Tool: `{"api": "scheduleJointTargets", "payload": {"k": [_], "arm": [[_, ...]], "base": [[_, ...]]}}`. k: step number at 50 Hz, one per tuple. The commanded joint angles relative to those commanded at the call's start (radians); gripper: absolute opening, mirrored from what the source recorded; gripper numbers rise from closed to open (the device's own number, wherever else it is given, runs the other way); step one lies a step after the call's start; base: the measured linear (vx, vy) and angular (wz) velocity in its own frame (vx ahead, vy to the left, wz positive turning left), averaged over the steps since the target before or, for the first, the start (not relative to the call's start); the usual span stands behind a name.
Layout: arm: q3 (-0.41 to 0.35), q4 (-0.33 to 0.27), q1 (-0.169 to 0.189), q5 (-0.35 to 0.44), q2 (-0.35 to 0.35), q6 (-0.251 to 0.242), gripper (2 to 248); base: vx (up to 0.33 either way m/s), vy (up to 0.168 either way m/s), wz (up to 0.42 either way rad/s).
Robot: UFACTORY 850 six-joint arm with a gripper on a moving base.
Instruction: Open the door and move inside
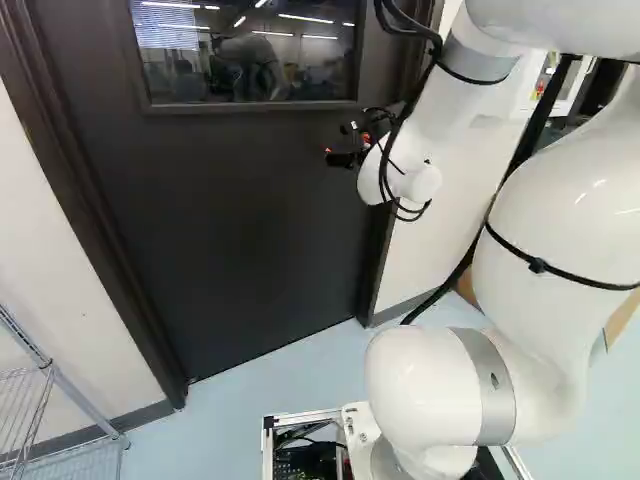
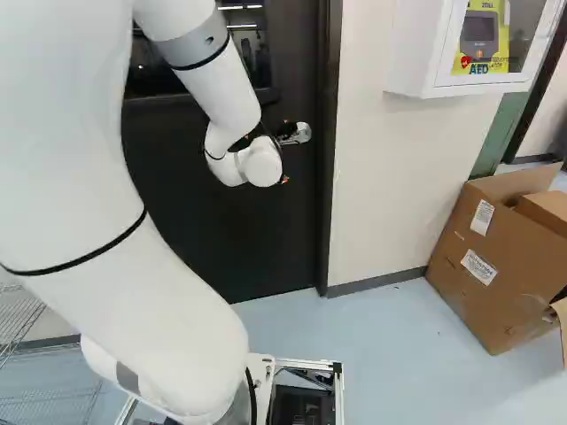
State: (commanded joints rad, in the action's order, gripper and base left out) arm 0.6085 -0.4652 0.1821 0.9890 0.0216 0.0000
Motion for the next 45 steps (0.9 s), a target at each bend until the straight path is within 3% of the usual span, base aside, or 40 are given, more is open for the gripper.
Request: {"api": "scheduleJointTargets", "payload": {"k": [45], "arm": [[-0.014, 0.0, -0.005, 0.0, 0.091, 0.0, 247]], "base": [[0.0, 0.0, 0.0]]}}
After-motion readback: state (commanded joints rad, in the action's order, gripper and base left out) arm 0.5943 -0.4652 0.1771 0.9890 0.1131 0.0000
